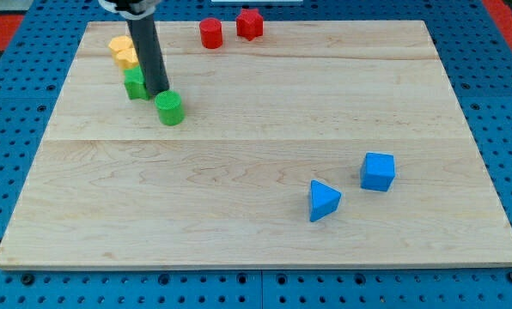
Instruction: Nudge the green circle right a bit
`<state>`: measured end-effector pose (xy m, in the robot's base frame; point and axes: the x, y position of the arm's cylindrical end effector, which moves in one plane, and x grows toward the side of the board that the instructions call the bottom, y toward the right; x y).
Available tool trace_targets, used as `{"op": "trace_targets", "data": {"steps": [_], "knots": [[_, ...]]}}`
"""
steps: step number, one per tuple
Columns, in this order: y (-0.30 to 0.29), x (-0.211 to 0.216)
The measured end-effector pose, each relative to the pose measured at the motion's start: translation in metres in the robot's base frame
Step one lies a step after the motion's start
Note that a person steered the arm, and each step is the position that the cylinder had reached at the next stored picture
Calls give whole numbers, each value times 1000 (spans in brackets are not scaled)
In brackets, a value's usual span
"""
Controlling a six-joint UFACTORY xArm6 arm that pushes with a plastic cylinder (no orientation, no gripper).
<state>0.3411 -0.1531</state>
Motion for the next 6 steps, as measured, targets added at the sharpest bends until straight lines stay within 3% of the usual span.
{"op": "trace_targets", "data": {"steps": [3,6], "knots": [[-51,1],[113,34]]}}
